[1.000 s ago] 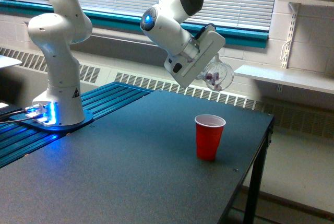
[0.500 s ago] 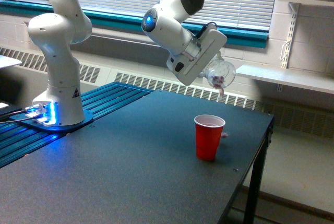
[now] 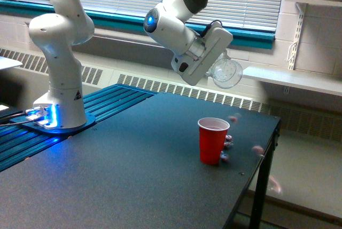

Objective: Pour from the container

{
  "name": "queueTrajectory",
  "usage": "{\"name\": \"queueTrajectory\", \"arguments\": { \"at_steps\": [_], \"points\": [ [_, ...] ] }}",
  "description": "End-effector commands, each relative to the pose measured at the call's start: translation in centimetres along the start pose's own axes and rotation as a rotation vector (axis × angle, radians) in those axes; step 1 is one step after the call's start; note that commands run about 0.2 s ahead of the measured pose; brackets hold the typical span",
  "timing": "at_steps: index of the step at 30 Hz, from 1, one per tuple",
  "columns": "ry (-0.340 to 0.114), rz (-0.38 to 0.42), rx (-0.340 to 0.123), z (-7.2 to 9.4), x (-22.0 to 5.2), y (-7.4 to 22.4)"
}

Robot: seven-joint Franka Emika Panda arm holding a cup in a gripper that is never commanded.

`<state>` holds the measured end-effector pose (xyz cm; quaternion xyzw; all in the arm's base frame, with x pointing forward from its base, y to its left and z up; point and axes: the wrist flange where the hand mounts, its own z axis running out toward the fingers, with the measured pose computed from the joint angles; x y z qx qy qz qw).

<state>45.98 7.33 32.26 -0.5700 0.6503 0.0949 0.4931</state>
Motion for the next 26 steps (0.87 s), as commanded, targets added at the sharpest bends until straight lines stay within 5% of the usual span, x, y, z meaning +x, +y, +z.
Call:
{"name": "queueTrajectory", "arguments": {
  "at_steps": [1,26],
  "points": [
    [-0.008,-0.006,0.011,-0.2,-0.4,0.0],
    [0.021,-0.038,0.017,0.2,-1.4,-0.2]
  ]
}}
